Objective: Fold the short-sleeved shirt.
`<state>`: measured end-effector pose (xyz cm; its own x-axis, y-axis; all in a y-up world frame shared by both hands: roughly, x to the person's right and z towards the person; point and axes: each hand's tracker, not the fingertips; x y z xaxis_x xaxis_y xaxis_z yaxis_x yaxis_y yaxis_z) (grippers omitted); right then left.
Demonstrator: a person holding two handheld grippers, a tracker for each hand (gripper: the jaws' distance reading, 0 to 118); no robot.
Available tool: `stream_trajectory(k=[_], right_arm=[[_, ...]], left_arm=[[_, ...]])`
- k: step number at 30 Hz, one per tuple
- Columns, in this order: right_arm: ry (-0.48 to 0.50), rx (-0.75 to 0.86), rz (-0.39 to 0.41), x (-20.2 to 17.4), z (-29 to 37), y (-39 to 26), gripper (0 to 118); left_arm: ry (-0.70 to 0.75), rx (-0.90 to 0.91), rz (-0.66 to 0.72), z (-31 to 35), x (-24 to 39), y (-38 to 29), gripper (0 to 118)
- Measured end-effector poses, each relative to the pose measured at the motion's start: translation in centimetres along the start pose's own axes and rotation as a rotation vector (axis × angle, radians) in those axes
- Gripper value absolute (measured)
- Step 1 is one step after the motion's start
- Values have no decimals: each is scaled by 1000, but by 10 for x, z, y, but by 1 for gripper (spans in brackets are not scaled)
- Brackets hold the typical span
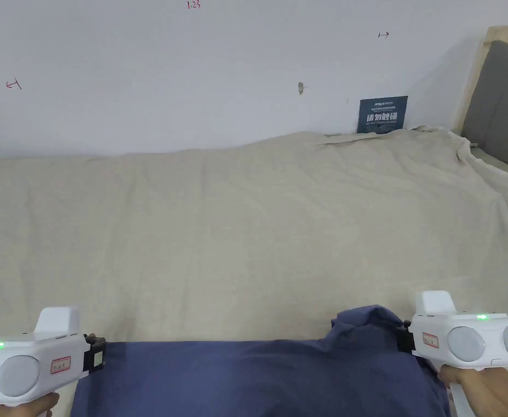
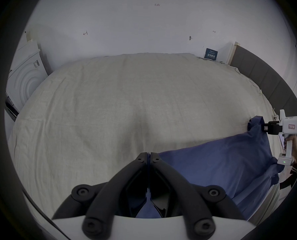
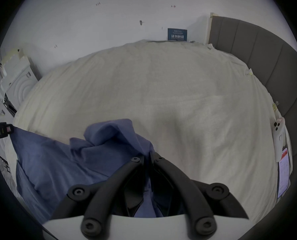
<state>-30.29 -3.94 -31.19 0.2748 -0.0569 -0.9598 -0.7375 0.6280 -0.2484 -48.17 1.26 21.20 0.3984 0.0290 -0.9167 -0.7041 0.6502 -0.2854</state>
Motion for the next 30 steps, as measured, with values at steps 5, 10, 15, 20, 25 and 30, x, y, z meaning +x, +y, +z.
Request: stream_trajectory(k=[5,10,15,20,25,30], right_arm=[[63,72,15,-9,60,1,4],[132,143,-7,-9,120,-9,4],[188,194,-20,-8,175,-30,4],[225,212,-38,-10,213,-66,4],[222,205,-51,-13,228,-108,4],[187,148,-78,-14,218,-151,4]], left_arm=[[18,15,31,9,-7,-4,0],[31,32,49,35,-14,-13,0],[34,51,61,74,-15,-33,0],[23,74,56,112,-14,-61,0],[33,24,37,117,-23,-96,0],[41,-61,39,110,-17,-144,0]])
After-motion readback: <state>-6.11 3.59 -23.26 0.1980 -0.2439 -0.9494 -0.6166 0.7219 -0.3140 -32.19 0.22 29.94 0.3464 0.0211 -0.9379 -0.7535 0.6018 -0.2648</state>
